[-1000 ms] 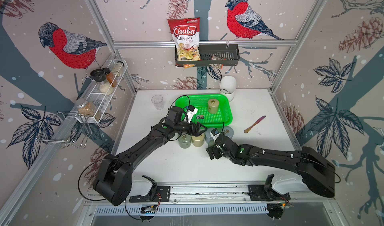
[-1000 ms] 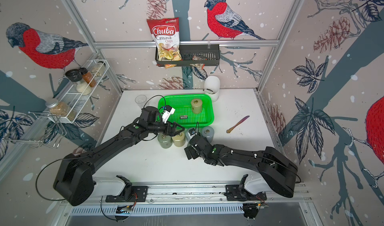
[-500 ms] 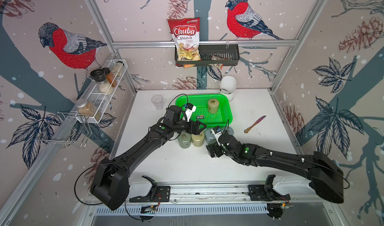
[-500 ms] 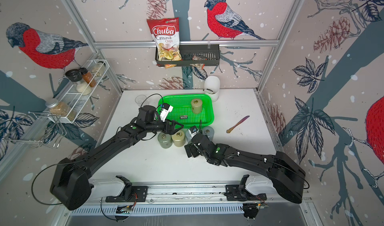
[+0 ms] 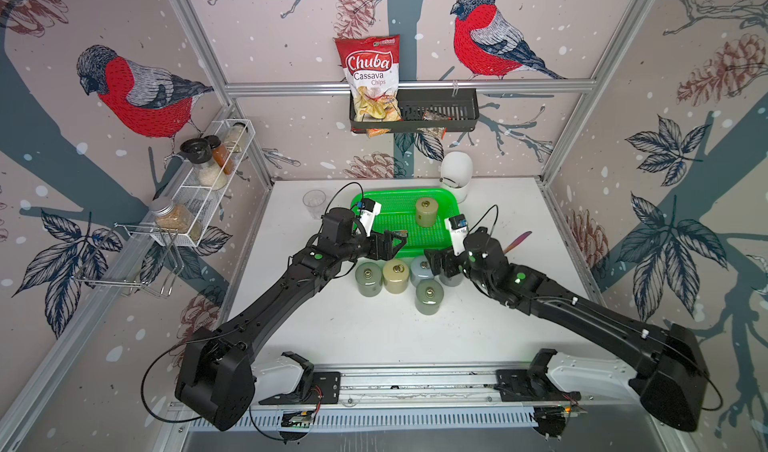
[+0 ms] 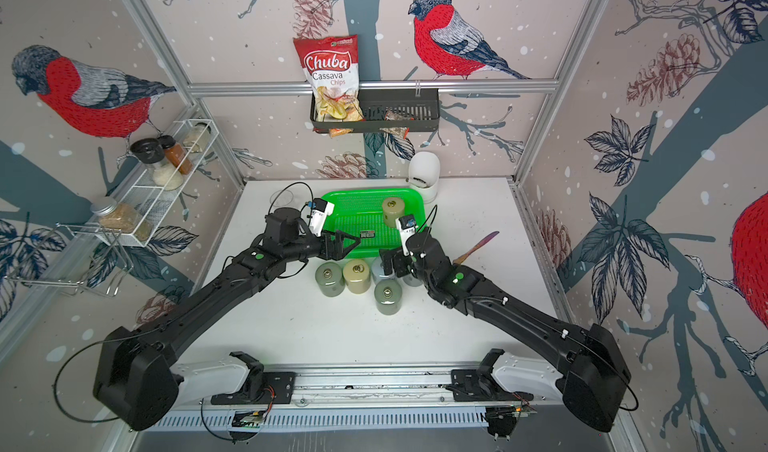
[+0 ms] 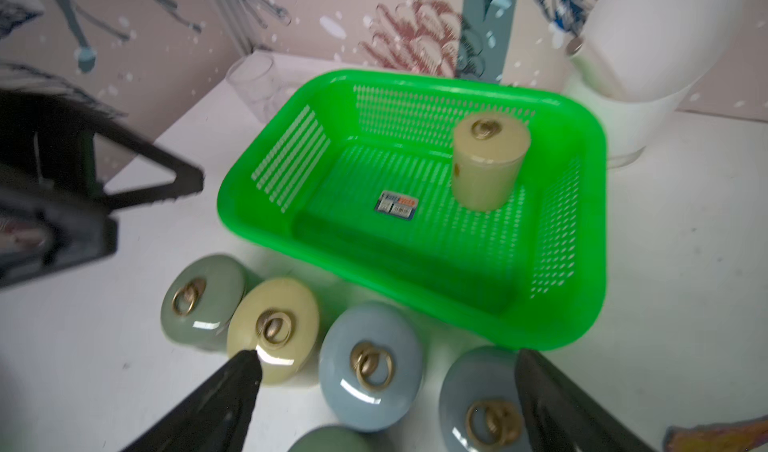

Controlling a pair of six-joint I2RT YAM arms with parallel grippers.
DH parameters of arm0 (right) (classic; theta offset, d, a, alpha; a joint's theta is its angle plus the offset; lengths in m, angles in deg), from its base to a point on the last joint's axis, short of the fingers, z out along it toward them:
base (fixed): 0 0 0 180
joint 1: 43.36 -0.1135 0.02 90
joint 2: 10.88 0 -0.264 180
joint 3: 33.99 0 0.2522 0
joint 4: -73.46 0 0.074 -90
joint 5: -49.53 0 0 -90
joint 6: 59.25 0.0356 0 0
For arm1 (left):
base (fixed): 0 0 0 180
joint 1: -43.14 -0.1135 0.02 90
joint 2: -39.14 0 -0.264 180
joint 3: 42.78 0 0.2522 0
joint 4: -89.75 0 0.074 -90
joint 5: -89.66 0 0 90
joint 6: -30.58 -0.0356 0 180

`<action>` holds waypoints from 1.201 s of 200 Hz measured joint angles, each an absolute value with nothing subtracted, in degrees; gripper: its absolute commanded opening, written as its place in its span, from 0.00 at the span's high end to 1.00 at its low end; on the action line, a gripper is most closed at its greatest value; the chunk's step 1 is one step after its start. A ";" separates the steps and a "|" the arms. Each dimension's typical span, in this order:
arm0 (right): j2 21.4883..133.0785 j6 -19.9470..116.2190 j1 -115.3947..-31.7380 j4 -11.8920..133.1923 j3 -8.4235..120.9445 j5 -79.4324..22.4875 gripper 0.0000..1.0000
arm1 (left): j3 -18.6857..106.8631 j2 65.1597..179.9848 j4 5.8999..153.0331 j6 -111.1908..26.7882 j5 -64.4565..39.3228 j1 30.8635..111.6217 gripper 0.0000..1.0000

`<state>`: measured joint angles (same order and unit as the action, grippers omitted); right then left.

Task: Take the tea canister out of the basket
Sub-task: Pick up the tea canister from the basket.

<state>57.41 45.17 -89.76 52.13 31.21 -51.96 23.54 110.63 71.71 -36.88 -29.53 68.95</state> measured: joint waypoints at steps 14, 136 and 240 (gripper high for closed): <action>61.26 44.25 -85.95 49.92 37.55 -50.86 0.00 | 23.85 110.65 72.39 -35.46 -28.83 68.09 0.08; 99.49 42.65 -77.12 36.19 73.37 -47.28 0.00 | 27.15 116.24 75.30 -32.33 -28.85 65.58 0.08; 113.17 42.70 -74.59 34.99 84.17 -47.45 0.00 | 27.41 118.25 75.69 -32.53 -29.33 65.32 0.08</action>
